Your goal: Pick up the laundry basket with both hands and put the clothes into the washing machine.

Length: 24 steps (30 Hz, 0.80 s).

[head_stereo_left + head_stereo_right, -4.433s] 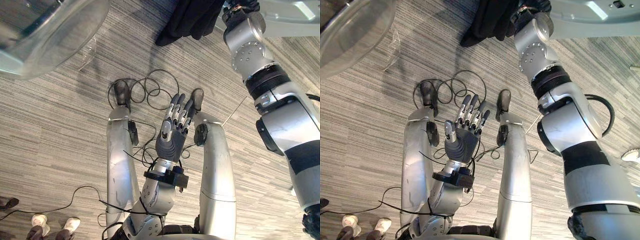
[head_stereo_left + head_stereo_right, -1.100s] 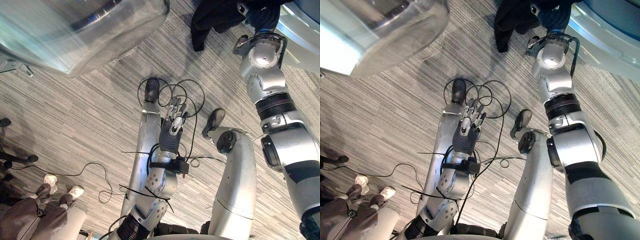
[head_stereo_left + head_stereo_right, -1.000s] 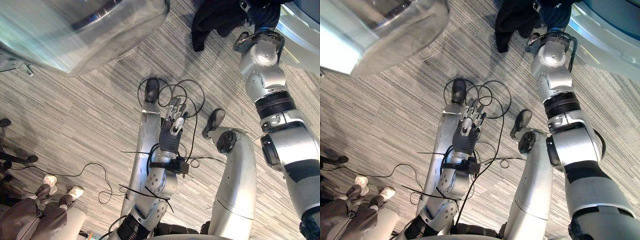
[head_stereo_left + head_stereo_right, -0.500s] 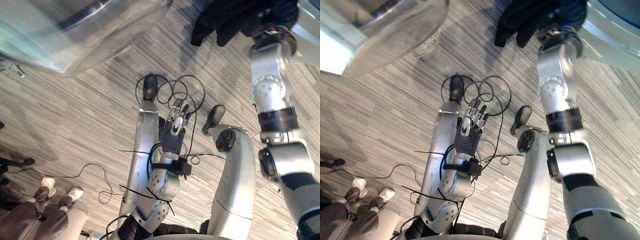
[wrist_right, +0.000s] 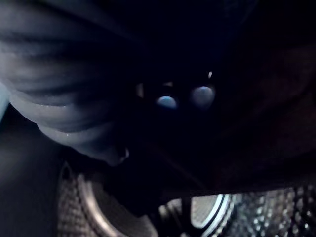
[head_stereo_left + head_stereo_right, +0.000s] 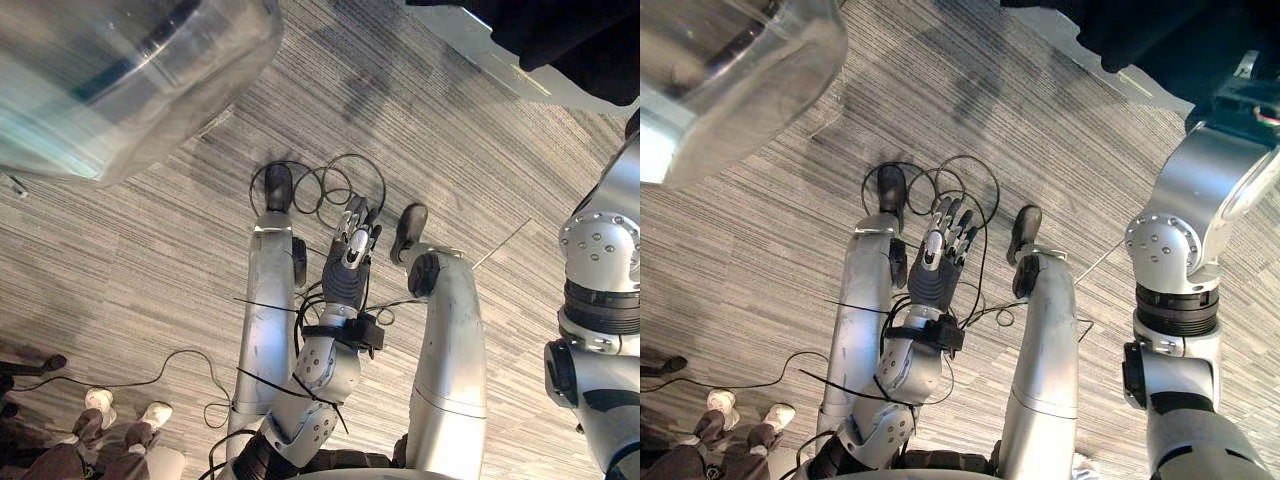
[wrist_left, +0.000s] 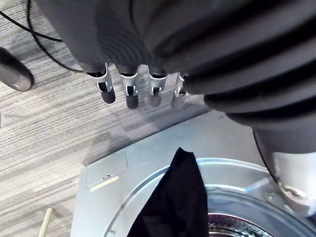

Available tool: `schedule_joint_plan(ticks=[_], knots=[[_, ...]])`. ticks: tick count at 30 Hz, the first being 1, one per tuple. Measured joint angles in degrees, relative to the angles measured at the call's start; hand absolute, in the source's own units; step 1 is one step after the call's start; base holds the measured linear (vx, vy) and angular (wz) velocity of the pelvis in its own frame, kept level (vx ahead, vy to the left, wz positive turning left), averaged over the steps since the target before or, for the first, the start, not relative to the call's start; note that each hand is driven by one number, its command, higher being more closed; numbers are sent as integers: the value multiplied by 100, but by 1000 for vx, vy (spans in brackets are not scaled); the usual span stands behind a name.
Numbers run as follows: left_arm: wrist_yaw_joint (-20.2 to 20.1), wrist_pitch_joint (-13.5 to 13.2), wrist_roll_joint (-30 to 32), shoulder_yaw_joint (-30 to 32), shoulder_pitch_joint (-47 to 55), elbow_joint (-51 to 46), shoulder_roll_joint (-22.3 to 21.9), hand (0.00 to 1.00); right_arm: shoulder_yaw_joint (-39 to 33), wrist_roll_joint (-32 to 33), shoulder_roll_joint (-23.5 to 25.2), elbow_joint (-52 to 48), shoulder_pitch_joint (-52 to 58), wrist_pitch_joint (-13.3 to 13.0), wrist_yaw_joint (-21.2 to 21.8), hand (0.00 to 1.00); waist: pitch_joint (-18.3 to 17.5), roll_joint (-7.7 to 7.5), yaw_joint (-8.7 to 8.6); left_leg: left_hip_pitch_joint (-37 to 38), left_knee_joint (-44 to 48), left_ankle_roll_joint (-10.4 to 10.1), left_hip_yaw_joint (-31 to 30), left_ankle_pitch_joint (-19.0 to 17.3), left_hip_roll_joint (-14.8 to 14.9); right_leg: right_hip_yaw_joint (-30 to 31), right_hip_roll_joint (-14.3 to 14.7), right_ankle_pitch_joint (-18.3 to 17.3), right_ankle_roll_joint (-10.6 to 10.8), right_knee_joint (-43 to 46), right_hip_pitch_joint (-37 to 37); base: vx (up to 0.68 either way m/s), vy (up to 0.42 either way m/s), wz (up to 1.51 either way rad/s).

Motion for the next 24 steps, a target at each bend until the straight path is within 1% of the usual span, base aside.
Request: schedule_joint_plan(ticks=[1,2,3,4,5,7,8,9,10,11,13,14,16,17,19,20,21,24], knots=[[2,-1,0,9,6,0,0,0,50,-6,-166,247,-149,-1,-79,100,0,0,4,-2,14,19,13,-11,-11,24,-5,35,47,-27,4,-21,48,-8],[2,-3,0,13,9,-1,0,0,111,-27,-220,443,-293,-10,-94,100,0,0,2,-3,21,25,20,-14,-11,34,-4,63,67,-47,7,-52,66,-16],[-4,-14,-8,19,17,-4,1,0,333,21,-431,1049,-807,-50,-71,100,0,1,-13,-4,25,29,34,-13,-10,61,5,136,113,-103,11,-42,47,-17],[-5,-14,-11,23,23,-4,3,0,460,78,-584,1424,-1142,-50,-33,100,0,1,-17,-7,21,53,47,2,-10,85,12,179,125,-127,8,-95,71,-19],[-27,-46,-25,24,67,-5,32,0,707,490,-1007,2594,-2289,-42,299,100,-1,1,-38,-32,-21,141,112,58,-5,155,13,255,190,-169,-10,-100,50,-10],[-34,-91,-75,21,140,-4,73,0,865,832,-1093,3264,-3004,-42,520,100,-1,1,-73,-60,-43,150,121,64,-5,158,9,296,223,-213,-19,-112,48,-3],[-39,-127,-108,-29,222,1,141,0,1086,1179,-1164,4200,-3831,-43,762,100,-1,1,-133,-99,-75,203,147,107,-21,167,-14,322,258,-237,-48,-79,28,1],[-41,-138,-152,-45,245,1,162,0,1182,1301,-1193,4493,-4065,-24,845,100,-1,1,-156,-108,-77,213,153,115,-28,174,-20,327,264,-238,-60,-81,28,3],[-42,-140,-201,-58,266,10,178,0,1320,1418,-1219,4883,-4367,62,948,100,-1,1,-174,-114,-83,213,161,120,-34,181,-27,330,267,-236,-74,-41,15,1],[-42,-148,-225,-69,268,13,180,0,1445,1469,-1244,5121,-4537,109,983,100,0,0,-180,-109,-96,208,169,121,-40,184,-37,349,232,-240,-74,-35,13,4],[-44,-191,-316,-185,257,12,222,0,1989,1801,-1249,5866,-5153,211,1023,100,1,-1,-208,-59,-245,148,171,163,-75,162,-53,392,163,-339,-62,-23,12,6],[-44,-209,-320,-249,257,12,247,0,2122,1862,-1249,6007,-5278,243,1050,100,1,-2,-207,-44,-259,146,167,165,-74,157,-52,391,160,-345,-54,0,0,0],[-45,-228,-320,-333,252,10,276,0,2625,2063,-1251,6429,-5744,300,1122,100,2,-4,-215,9,-289,134,147,171,-47,114,-34,386,142,-393,-1,0,0,0],[-44,-234,-320,-333,252,8,276,0,2708,2106,-1260,6501,-5852,303,1133,100,2,-4,-217,32,-299,133,146,172,-42,103,-33,393,130,-421,18,0,0,0],[-43,-302,-321,-333,252,-2,275,0,3097,2247,-1334,6684,-6338,354,1196,100,-2,-11,-220,110,-338,130,134,171,20,42,5,405,111,-535,148,19,15,-7],[-44,-304,-321,-333,251,-8,275,0,3170,2279,-1370,6686,-6472,337,1210,100,-4,-17,-229,136,-358,129,126,171,21,28,5,420,87,-563,174,9,24,-5],[-49,-316,-321,-336,248,-19,275,0,3245,2264,-1360,6690,-6482,123,1336,100,-4,-17,-225,184,-423,129,138,171,22,28,-1,434,70,-632,208,0,0,0],[-51,-384,-328,-333,245,-97,275,0,3454,2284,-1384,6893,-6622,157,1312,100,-8,-27,-235,195,-434,131,161,173,34,27,-2,494,70,-709,229,-19,41,-5]])
